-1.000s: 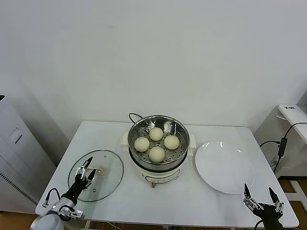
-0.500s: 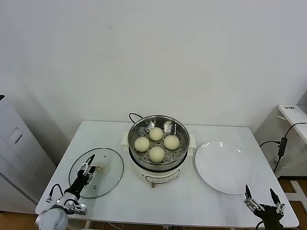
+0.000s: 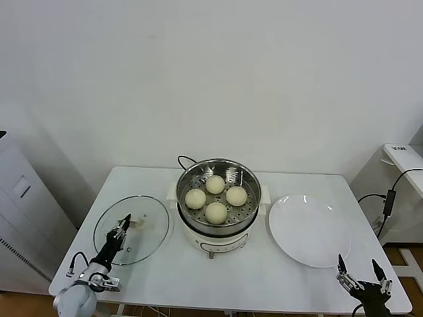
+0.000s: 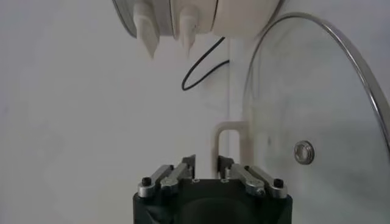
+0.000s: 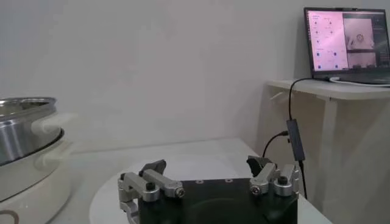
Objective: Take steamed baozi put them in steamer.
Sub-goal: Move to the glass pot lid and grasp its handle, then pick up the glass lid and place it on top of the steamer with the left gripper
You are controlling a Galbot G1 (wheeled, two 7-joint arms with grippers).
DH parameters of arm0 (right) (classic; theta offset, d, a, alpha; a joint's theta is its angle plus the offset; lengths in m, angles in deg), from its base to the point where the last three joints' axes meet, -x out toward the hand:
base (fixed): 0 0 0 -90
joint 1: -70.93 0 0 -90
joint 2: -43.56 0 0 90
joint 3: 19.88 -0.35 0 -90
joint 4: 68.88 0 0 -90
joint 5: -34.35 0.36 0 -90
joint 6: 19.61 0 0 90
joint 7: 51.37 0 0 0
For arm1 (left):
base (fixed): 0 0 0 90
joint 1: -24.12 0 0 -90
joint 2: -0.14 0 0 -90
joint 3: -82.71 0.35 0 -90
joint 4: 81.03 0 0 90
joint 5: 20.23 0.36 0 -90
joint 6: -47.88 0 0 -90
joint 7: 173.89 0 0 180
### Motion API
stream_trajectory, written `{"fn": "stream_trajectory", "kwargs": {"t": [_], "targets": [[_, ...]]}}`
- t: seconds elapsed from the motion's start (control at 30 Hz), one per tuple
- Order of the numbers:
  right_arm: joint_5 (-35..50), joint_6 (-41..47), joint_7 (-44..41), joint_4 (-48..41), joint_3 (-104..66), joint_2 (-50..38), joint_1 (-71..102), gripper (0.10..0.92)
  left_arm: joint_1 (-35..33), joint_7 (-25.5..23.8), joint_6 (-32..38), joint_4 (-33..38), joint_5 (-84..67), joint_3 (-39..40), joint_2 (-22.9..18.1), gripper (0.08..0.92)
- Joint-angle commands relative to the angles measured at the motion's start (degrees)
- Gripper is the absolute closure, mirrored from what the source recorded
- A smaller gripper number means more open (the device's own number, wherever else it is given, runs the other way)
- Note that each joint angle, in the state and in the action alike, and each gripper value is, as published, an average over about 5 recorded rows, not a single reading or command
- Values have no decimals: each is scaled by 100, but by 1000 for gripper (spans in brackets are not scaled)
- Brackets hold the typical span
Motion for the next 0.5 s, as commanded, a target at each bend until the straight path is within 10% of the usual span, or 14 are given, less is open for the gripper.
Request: {"fn": "stream_trajectory", "kwargs": {"t": [0.03,0.5], "targets": [[-1,-11,4,21,3,5,-15,203,83,286,59,-86,114,-70,14,865],[-18,99,14,91,118,-145,-178,203,-236,-1433,-1451,1925,-1949,175,1377,900]]}}
